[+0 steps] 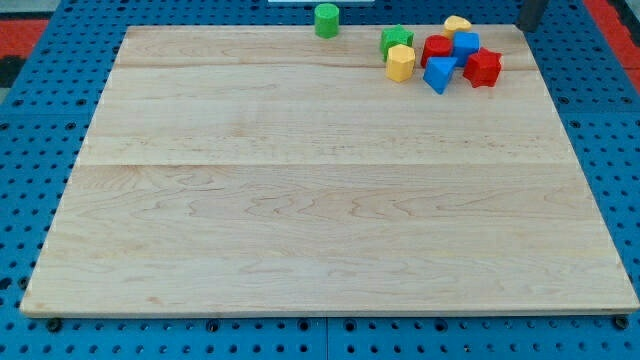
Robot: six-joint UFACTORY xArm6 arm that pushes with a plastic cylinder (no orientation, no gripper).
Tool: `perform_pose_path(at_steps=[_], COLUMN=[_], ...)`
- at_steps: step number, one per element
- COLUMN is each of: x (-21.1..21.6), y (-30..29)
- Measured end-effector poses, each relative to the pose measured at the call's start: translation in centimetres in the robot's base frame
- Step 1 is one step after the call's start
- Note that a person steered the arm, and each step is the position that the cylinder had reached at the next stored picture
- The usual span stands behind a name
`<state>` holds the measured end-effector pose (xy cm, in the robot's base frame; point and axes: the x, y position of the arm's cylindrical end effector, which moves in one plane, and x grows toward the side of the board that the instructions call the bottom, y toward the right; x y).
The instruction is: Place the blue triangle diagonally bottom left to the blue cube
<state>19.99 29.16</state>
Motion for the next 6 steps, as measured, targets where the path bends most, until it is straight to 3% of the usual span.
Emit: perform_pose_path(at_steps=[1, 3, 4, 6], x=[0.6, 1.8, 4.3, 11.7], y=[-6.1, -7.8, -12.6, -14.9])
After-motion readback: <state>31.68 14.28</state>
